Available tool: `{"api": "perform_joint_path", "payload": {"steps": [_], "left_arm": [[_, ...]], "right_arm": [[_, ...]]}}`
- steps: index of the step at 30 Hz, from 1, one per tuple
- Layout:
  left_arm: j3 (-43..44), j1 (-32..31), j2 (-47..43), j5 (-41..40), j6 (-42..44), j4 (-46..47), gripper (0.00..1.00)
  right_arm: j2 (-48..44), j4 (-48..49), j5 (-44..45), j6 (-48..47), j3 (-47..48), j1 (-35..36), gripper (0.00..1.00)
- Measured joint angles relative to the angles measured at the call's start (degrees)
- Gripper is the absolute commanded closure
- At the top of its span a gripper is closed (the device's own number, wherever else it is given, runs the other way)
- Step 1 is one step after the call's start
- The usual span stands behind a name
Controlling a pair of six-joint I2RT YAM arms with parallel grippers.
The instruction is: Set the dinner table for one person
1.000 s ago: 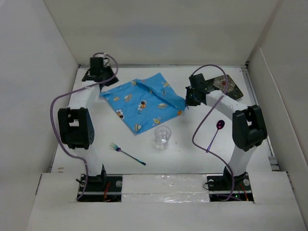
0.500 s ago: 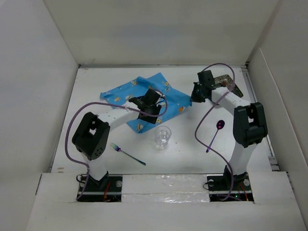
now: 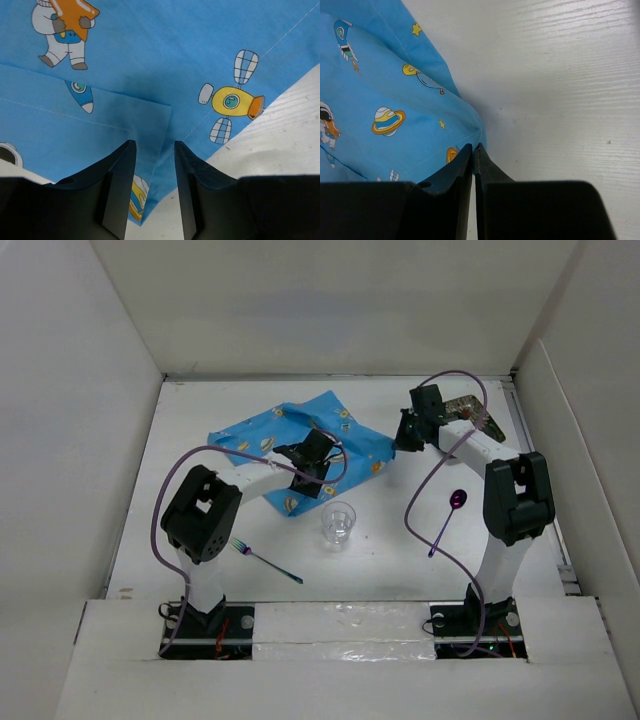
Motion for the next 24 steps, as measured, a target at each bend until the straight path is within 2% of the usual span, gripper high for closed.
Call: {"api": "perform_joint_path", "payload": {"steps": [9, 10, 12, 13, 14, 15, 24], "left_arm": [[-0.2, 0.0, 2.9, -1.2, 0.9, 2.1, 0.68], [-0.2, 0.0, 2.9, -1.3, 1.0, 2.2, 0.75], [-0.2, 0.0, 3.1, -1.8, 1.0, 2.5, 0.82], [-0.2, 0.0, 3.1, -2.0, 1.1, 2.7, 0.93], [-0.2, 0.0, 3.2, -2.3, 1.0, 2.9, 0.98], [-0.2, 0.0, 3.2, -2.6, 1.1, 3.0, 1.0], [-0.2, 0.3, 0.8, -7.2, -0.9, 2.4, 1.0]], "right_arm": [[0.0, 0.9, -1.4, 0.2, -0.1, -0.2, 0.89], [0.0, 0.9, -1.4, 0.2, -0.1, -0.2, 0.89], [0.0, 1.2, -1.6, 0.4, -0.5, -0.2, 0.89], [0.0, 1.2, -1.6, 0.5, -0.6, -0.2, 0.89], [0.0, 1.3, -1.6, 0.6, -0.9, -0.2, 0.89], [0.0, 1.3, -1.7, 0.7, -1.0, -0.2, 0.89], [-0.2, 1.5, -1.7, 1.2, -1.6, -0.4, 0.89]]}}
